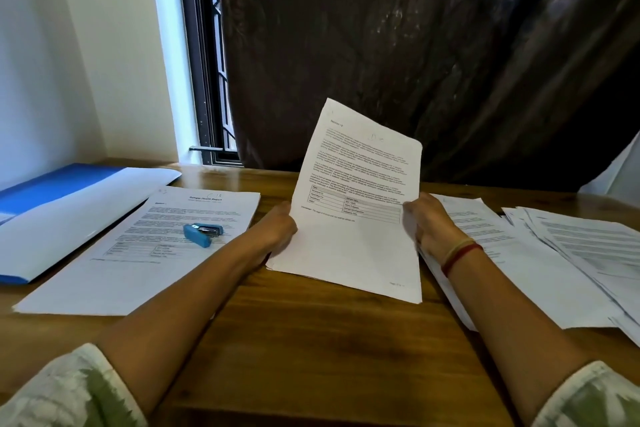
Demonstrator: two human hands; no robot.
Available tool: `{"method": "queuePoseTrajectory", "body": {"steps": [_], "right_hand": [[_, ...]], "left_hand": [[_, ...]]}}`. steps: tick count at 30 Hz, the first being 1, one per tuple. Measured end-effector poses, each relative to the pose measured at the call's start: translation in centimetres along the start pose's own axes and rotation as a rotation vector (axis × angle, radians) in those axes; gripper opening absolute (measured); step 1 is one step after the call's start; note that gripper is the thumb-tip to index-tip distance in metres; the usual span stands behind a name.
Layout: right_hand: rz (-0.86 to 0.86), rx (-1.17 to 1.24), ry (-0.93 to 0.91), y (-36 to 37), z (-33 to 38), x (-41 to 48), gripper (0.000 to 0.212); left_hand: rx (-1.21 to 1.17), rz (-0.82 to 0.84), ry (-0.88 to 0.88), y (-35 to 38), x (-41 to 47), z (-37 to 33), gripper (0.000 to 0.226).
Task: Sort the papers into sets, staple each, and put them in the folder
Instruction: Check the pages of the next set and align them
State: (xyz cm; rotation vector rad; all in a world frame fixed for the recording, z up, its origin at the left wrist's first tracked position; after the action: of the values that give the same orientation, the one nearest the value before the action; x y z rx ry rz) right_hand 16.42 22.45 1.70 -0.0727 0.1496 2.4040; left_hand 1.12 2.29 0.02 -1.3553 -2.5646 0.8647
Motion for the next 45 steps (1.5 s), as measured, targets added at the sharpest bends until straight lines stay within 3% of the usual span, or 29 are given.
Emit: {"method": "queuePoseTrajectory", "body": {"steps": [5, 8, 10, 14, 16, 24, 34, 39, 45], "right_hand": [[0.035, -0.077, -0.107, 0.3, 0.2, -0.4, 0.025], [0.063, -0.122, -0.136, 0.1, 0.6, -0.1, 0.026], [0.168, -0.179, -0.084, 0.4, 0.4, 0.1, 0.028], [0.43, -0.17, 0.07, 2.3, -1.0, -0.3, 0.028], [0.518, -0.169, 0.116, 3.3, -1.8, -0.6, 0.029], [0.578, -0.149, 0.205, 4.9, -3.2, -0.9, 0.027], [0.563, -0.177, 0.259, 4.3, -3.4, -1.1, 0.022], [0.596, -0.199, 0.318, 3.9, -3.4, -1.1, 0.032], [0.58, -0.214, 0.29, 3.7, -3.4, -1.0, 0.029]], "left_hand": [[-0.04, 0.071, -0.079, -0.2, -0.1, 0.5, 0.035], [-0.409, 0.251, 0.009, -0.5, -0.2, 1.3, 0.034], [-0.676, 0.298, 0.116, -0.8, -0.5, 1.1, 0.03], [-1.012, 0.331, 0.318, -1.8, -1.0, 0.4, 0.032], [-1.116, 0.262, 0.339, -2.8, -1.1, 1.1, 0.03], [-1.082, 0.077, 0.523, -5.0, -1.1, 2.0, 0.046], [-1.043, 0.085, 0.246, -4.3, -0.2, 3.7, 0.021], [-1.043, 0.1, 0.245, -4.4, 0.6, 4.0, 0.043], [-1.094, 0.107, 0.229, -4.3, 0.5, 4.2, 0.038]]}}
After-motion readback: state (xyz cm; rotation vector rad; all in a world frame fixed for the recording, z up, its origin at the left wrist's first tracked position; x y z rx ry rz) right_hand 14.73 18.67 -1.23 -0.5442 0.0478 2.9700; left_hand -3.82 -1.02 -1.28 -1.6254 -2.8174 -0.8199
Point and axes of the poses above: each hand's wrist, its own x-axis towards the middle knuckle, its own y-axis out of the palm, z = x × y, the point moved 6 cm from there along x, towards the middle knuckle, and after that the axes turned 15 degrees about z, right-handed, at the moved point
